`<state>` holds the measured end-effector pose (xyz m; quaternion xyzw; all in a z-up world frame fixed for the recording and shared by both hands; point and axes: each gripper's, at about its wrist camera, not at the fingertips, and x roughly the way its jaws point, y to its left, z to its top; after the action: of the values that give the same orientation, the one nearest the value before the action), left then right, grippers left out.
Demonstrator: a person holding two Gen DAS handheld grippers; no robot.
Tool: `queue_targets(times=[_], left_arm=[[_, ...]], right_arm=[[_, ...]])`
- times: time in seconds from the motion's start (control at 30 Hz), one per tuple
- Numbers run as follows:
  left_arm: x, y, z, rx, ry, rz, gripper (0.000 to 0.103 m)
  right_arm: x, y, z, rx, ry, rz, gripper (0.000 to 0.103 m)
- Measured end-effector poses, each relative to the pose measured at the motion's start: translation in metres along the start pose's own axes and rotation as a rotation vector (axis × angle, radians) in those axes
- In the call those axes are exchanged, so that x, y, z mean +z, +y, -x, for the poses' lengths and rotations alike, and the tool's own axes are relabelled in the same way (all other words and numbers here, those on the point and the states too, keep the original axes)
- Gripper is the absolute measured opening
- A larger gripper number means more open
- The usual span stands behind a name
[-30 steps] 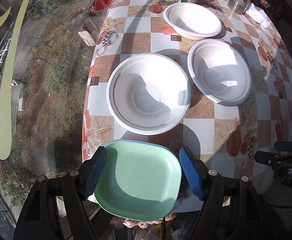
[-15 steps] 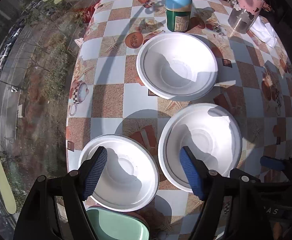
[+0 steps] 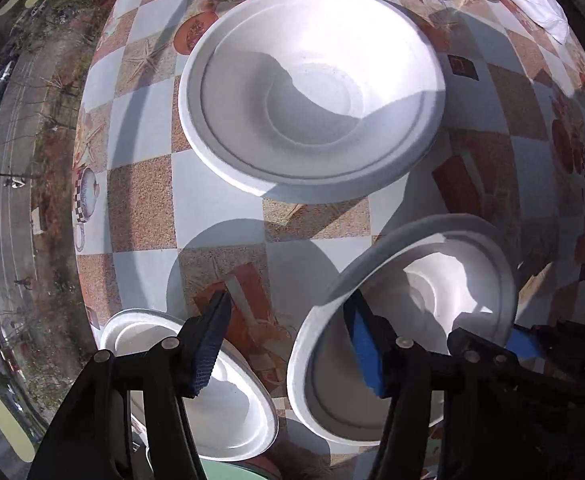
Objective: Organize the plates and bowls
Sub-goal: 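Grasp the rim of a white bowl with the right gripper, then carry the white bowl, set it on the table, open the right gripper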
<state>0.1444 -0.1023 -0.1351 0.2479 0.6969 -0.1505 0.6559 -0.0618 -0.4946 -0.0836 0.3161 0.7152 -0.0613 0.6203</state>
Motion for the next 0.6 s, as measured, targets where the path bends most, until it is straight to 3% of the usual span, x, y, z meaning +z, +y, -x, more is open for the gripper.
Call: queue_targets(times=[0.03,0.07,0.17,0.27,0.37,0.6], left_arm=[[0.0,-0.003,-0.004,-0.039,0.024,0.004,0.049],[-0.001,-0.008,-0.008,-0.073,0.05,0.007,0.036],[-0.008,-0.025,-0.007,-0.046,0.034,-0.027,0.037],[-0.019,-0.043,-0.002,-0.051,0.019,-0.063,0.037],[-0.034,-0.067,0.006,-0.068,-0.001,-0.097,0.037],[-0.077,-0.139,0.012,-0.116,-0.021,-0.177,0.037]], right_arm=[[0.0,-0.001,-0.003,0.016,0.013,-0.008,0.036],[0.0,-0.004,-0.005,0.028,0.025,-0.019,0.029],[-0.004,-0.005,-0.009,0.073,0.04,-0.033,0.019],[-0.012,-0.005,-0.007,0.016,0.029,-0.007,0.019],[-0.023,-0.021,-0.003,0.022,0.035,-0.021,0.019],[-0.076,-0.062,0.013,-0.026,0.019,-0.032,0.02]])
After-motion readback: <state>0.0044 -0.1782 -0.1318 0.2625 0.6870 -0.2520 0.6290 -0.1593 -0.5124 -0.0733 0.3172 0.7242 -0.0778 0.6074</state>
